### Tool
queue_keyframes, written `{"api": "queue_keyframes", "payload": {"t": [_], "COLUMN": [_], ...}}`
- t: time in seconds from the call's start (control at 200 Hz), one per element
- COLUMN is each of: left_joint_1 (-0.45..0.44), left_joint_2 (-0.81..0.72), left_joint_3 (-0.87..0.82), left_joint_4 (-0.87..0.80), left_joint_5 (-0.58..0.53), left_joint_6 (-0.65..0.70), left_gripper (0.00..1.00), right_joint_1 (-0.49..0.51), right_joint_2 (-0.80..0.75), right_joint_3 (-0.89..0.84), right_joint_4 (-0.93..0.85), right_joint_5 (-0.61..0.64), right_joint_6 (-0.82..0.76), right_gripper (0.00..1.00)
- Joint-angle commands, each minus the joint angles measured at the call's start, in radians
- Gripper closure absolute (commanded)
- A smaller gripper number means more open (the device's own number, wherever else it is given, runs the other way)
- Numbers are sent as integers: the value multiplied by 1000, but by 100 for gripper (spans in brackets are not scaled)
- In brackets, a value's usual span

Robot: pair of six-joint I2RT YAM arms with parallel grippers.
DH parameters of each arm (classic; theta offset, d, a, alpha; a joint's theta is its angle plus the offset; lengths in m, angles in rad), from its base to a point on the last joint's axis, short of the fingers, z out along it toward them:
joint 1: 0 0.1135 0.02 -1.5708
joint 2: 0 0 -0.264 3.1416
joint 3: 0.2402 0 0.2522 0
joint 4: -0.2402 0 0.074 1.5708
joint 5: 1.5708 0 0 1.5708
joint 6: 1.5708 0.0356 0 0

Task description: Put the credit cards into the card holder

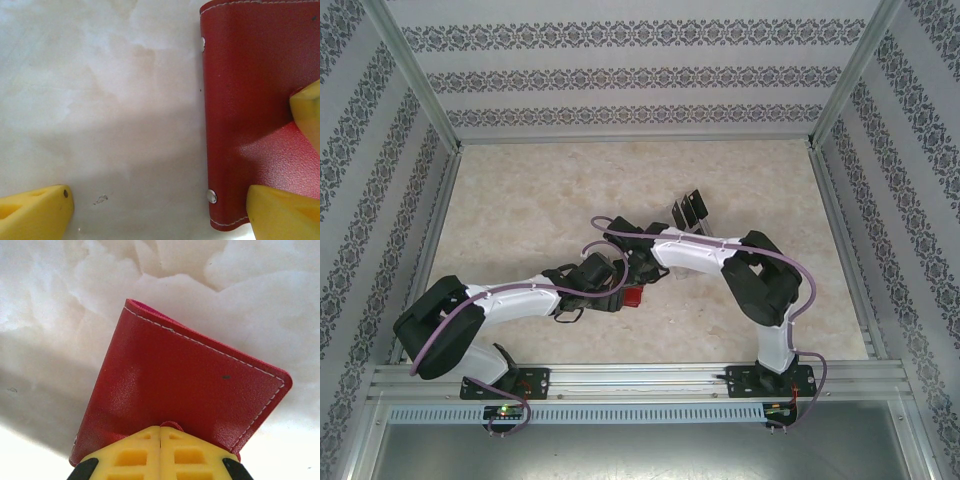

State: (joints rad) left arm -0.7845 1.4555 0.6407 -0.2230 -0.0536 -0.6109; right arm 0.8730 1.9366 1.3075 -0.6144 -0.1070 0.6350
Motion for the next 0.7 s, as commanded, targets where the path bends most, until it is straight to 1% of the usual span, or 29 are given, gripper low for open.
{"api": "queue_keyframes", "payload": {"t": [0.0,0.355,0.695], "left_joint_1": [-11,-10,-10], "left_joint_2": [51,46,44], "left_joint_3": [-30,-26,-24], "left_joint_4": [42,28,16], "left_joint_5": [55,54,49], "left_joint_6": [-9,-7,-12], "left_gripper": [10,12,12], "right_joint_1": [-9,-72,-117], "right_joint_2": [64,71,127], "right_joint_3": [-105,-229,-260], "right_joint_4": [-21,64,75], "right_joint_5": [12,-19,-50], "right_joint_6": [34,63,52], "right_gripper": [100,100,100]}}
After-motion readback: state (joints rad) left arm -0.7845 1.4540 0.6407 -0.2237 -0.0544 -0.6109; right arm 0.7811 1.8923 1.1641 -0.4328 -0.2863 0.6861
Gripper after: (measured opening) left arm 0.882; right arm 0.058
